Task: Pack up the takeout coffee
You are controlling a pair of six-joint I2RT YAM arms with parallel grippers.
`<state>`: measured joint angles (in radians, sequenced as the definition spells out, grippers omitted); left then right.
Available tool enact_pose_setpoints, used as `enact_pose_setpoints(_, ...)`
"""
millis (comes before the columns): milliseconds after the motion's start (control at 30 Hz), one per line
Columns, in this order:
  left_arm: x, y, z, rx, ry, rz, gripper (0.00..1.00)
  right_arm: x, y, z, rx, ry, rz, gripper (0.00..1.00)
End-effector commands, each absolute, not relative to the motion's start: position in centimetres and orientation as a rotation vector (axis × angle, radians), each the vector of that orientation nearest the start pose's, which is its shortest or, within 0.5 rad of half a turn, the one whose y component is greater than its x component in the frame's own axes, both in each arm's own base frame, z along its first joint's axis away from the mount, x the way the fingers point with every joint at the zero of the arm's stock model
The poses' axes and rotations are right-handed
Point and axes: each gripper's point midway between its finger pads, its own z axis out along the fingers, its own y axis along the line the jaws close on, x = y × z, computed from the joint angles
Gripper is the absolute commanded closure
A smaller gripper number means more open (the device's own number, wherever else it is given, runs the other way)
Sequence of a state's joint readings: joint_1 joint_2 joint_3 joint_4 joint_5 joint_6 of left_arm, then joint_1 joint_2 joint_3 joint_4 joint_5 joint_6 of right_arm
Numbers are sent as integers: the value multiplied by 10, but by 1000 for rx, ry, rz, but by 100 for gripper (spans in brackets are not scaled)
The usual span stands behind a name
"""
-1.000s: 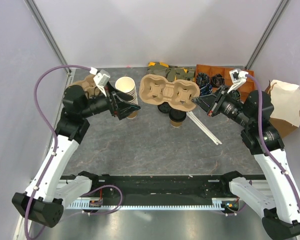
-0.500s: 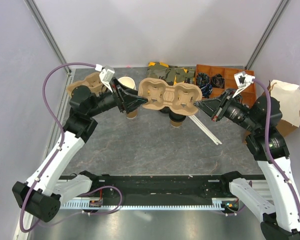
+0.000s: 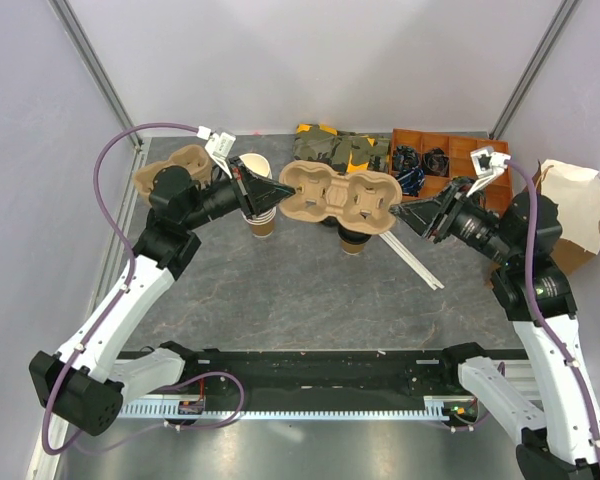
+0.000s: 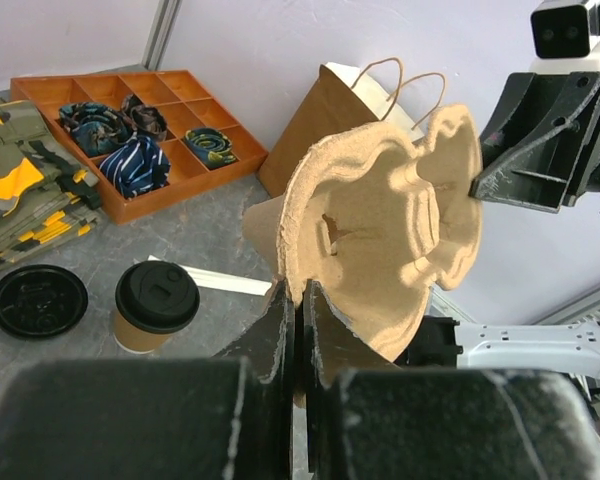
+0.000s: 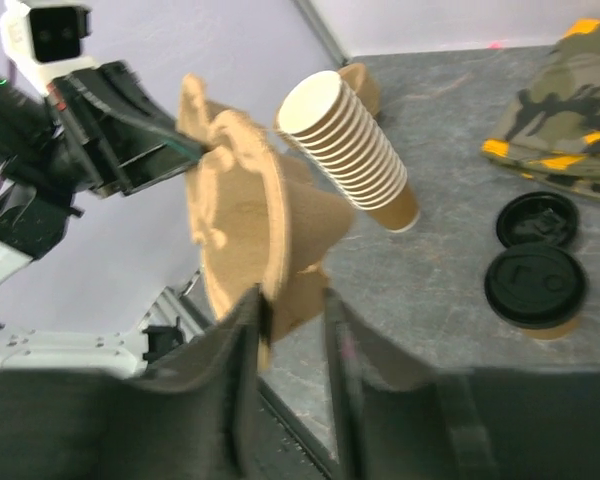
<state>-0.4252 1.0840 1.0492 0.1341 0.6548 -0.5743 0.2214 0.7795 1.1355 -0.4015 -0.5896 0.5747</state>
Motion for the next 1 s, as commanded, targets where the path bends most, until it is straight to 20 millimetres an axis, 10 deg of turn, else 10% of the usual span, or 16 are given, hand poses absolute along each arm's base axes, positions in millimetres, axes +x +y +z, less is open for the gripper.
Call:
enact_pose_setpoints(0,253,-255,411,495,1497,-1272,98,229,136,409,-50,1673,928,52)
enact_pose_setpoints(167,254,-258,419,489,1495,-1305,98,234,105,423,62,1634,806,8)
enact_pose_setpoints(567,249,-260,433,576,1446,-1298,98,229,-98,419,595,1674,-284,9)
enact_pose_setpoints(967,242,-258,450,585,1386,-1306,98,246,-161,345,727,2023,-590,2)
